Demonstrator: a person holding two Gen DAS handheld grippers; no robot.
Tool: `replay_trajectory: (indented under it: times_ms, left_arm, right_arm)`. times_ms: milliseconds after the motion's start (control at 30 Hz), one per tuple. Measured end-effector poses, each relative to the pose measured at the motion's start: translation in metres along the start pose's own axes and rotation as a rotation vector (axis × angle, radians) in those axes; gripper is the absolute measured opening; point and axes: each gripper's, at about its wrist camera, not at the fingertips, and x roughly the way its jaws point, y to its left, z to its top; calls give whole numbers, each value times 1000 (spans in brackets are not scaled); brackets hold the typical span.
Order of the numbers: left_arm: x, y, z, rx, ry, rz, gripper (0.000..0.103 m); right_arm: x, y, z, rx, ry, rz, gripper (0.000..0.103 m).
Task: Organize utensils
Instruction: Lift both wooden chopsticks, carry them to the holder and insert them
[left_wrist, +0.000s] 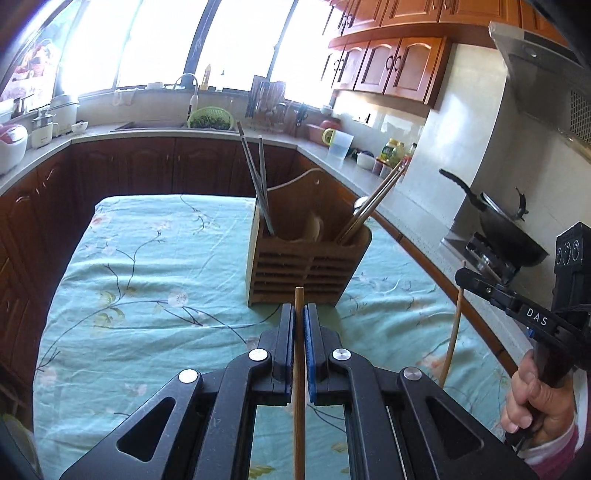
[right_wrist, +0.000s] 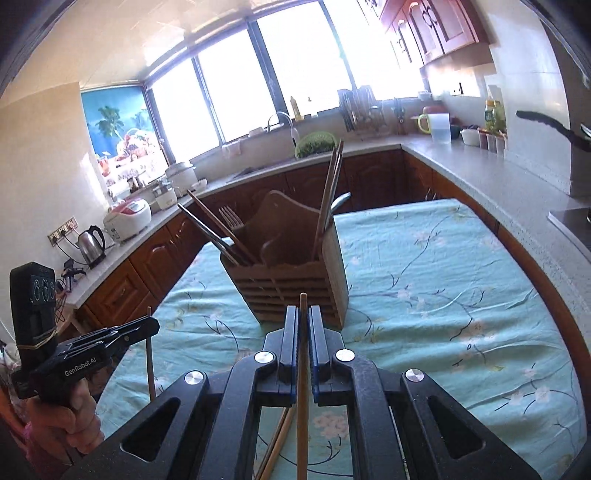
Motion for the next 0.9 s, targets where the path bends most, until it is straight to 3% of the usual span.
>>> replay_trajectory:
  times_ms: [167,367,900]
  left_arm:
    - [-37,1,4,4,-69,-9,4]
    - [-55,3,2,3,-127,-12,4]
    - [-55,2,14,0,-184,-1,4]
  right_arm:
    - [-29,4,22,-9,-86,5,5]
    - [-36,7,32,-13,-125,3,5]
    - [-33,9,39,-15,-138,16,5]
